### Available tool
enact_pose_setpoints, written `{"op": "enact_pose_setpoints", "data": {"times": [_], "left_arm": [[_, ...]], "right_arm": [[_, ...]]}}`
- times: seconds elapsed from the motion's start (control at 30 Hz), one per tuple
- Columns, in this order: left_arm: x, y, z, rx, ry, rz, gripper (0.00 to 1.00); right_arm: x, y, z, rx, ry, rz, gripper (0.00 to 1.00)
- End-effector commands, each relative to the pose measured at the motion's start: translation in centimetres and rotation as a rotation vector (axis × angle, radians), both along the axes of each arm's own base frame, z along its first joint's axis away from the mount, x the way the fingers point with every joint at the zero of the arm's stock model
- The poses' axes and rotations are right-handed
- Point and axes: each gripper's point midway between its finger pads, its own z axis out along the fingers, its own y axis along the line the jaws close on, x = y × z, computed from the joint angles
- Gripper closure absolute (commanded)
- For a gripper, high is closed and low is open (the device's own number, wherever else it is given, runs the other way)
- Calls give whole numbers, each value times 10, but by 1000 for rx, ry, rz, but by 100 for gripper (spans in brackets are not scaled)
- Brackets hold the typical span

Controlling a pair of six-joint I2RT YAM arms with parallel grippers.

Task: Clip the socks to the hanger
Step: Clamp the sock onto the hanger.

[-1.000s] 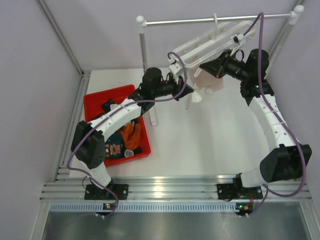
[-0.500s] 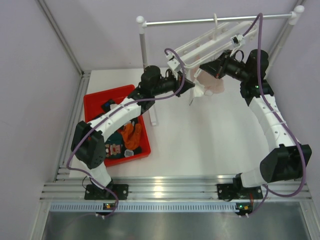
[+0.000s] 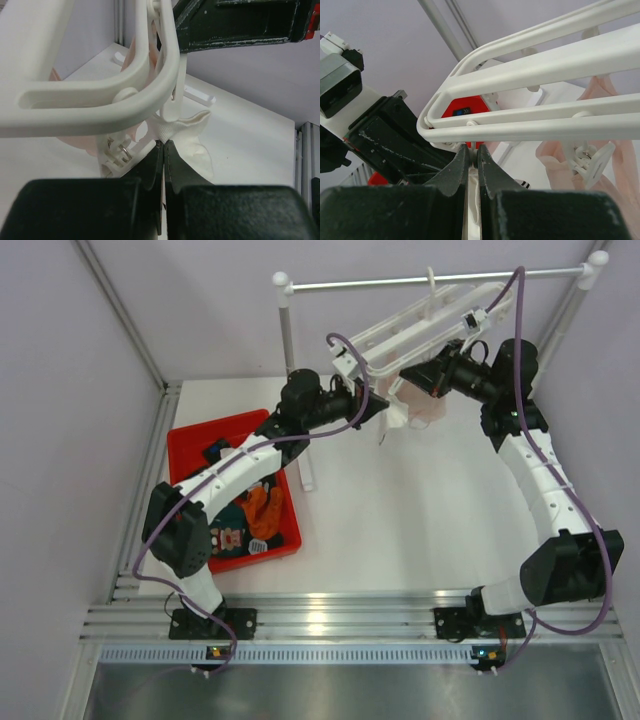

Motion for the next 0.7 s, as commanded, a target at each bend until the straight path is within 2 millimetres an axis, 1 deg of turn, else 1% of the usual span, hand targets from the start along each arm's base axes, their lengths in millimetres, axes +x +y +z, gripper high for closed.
{"op": "enact_pose_setpoints", "data": {"times": [0.0,0.23,0.57,0.67], "left_arm": [[0,-3,45,-95,-92,-2,100],[1,-4,51,-114,-90,1,100],[6,-4,50,-110,-95,20,100],[9,-4,53,-114,-102,27,100]], "right_arm": [[-8,-4,12,-9,-53,-6,100],[-8,-5,12,-18,-61,-4,100],[-10,-3,17,-2,-60,5,100],[-10,-3,17,-1,-60,10,100]]}}
